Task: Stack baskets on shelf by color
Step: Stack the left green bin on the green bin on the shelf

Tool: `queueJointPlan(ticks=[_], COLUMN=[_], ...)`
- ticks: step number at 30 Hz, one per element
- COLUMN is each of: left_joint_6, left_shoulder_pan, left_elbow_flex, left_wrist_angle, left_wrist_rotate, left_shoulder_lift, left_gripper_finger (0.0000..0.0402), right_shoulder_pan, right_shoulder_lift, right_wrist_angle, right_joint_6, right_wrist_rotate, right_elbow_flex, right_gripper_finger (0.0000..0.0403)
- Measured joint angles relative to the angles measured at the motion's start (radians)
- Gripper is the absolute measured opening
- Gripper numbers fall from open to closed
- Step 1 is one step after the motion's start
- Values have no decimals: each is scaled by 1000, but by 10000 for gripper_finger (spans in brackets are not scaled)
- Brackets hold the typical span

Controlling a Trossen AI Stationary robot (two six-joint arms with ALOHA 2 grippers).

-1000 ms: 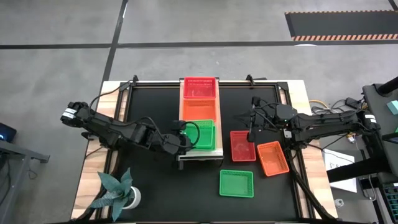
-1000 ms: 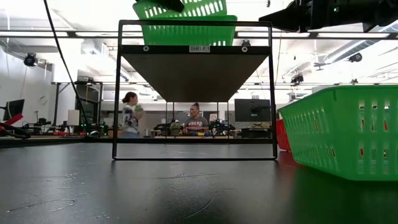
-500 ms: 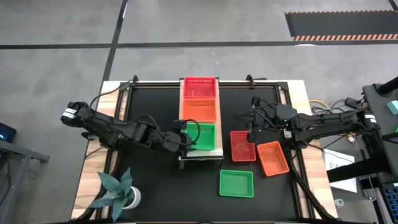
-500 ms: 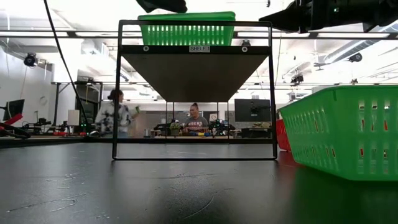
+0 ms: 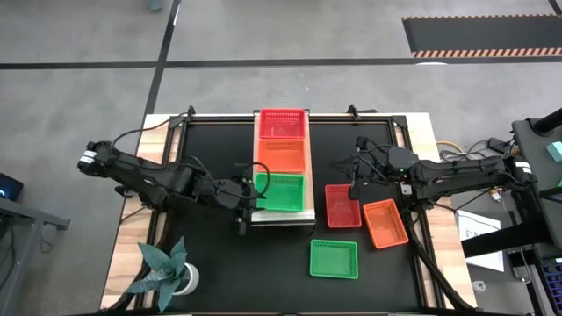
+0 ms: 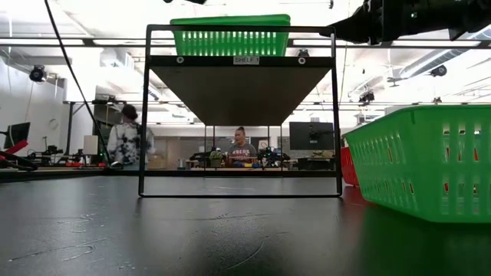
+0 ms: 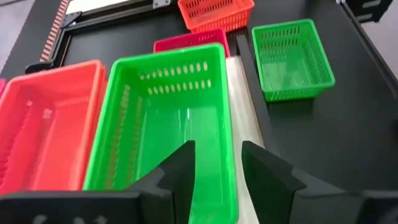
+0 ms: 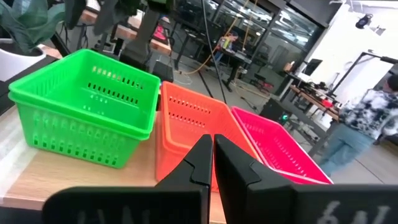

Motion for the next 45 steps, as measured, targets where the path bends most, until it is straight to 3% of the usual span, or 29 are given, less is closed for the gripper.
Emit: queueJointPlan(ticks=[7,18,29,45], left_joint_6=[-2,-151,-132,-122], left_shoulder_pan=[-1,1,2,2], left_elbow_flex=[-9,-95,-118,-108], left_wrist_angle=[-175,-245,-157,-88], left_wrist_rotate=[-3,-4,-13,-5], left_shoulder_lift=[-107,-114,-20,-10], left_gripper_finger=[104,4,0,0], right_shoulder_pan=[0,0,0,0], right_shoulder_lift=[0,0,0,0], right_wrist_angle=[0,-3,-4,-5], right_joint_6=[0,-10,-9,-8], right_wrist_rotate=[15,18,18,18], right_elbow_flex=[0,0,0,0], right_gripper_finger=[9,9,9,9])
